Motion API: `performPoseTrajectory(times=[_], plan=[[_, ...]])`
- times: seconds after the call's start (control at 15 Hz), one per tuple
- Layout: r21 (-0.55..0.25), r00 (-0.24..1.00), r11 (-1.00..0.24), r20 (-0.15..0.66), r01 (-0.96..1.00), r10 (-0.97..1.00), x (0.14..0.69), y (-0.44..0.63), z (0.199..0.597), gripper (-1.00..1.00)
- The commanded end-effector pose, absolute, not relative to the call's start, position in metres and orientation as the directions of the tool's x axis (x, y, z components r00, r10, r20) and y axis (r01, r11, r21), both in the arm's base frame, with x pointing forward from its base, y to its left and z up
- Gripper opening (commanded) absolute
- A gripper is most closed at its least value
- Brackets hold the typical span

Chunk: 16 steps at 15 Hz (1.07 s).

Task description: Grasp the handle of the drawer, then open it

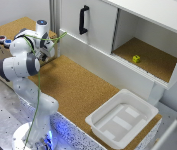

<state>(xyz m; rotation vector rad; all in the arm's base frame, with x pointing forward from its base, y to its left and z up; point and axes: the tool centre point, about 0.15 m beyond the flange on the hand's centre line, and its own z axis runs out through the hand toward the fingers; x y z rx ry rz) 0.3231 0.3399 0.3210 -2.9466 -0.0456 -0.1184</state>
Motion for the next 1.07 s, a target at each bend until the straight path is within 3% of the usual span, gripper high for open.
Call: performPoseTrajectory(times=[0.0,0.33,0.4,1.0], plan=[[-0.221,1.0,-0.975,-0.02,-0.019,-0.015,0.338,0.347,0.308,1.0],[-0.234,0.999,-0.972,-0.036,-0.036,-0.029,0.338,0.346,0.307,1.0],[-0.237,0.999,-0.971,-0.04,-0.035,-0.026,0.338,0.346,0.306,-1.0],[-0.251,0.996,-0.967,-0.092,-0.029,-0.006,0.336,0.349,0.296,-1.0]])
